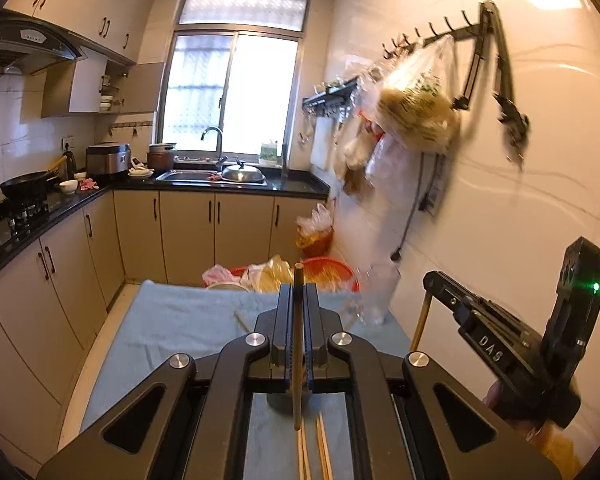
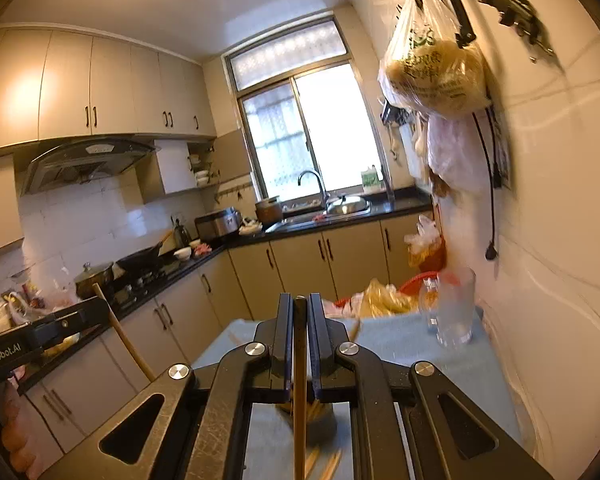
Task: Organize utensils
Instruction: 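Lower both chopsticks into the holder cup and open both tools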
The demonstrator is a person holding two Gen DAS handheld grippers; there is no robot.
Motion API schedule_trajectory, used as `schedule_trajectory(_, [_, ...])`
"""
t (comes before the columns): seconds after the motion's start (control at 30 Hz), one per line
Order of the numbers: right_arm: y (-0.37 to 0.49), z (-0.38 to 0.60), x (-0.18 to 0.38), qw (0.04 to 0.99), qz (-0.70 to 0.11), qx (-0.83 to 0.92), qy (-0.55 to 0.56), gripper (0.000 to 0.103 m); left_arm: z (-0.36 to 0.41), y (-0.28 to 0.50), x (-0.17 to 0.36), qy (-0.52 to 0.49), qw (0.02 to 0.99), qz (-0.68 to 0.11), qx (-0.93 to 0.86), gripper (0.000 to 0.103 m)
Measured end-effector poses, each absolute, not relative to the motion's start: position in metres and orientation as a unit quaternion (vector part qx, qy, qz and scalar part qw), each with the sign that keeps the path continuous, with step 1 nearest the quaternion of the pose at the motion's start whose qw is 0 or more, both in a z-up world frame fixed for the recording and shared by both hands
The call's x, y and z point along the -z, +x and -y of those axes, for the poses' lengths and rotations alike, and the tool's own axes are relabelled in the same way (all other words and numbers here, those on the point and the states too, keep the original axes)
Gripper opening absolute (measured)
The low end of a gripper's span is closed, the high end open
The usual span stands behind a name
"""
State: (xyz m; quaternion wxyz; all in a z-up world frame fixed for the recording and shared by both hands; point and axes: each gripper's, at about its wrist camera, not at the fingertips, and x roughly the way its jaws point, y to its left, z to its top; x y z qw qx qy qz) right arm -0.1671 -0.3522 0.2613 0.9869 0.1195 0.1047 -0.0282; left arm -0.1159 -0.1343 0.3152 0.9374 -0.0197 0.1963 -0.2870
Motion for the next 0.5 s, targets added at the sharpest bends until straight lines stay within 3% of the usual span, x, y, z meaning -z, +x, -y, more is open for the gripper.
schedule_trajectory(0.27, [-0.091,0.364,-0.271,0.989,-0.062,0.062,0.119,0.007,0.165,-0.051,-0.313,-0.039,0.937,-0.203,0.283,0.004])
schedule_trajectory(0.5, [-0.040,0.370,-0.231,0.984,-0.089,0.076,0.134,0.007,0.191,-0.005,-0.270,-0.021,0.931,-0.255,0.261,0.004])
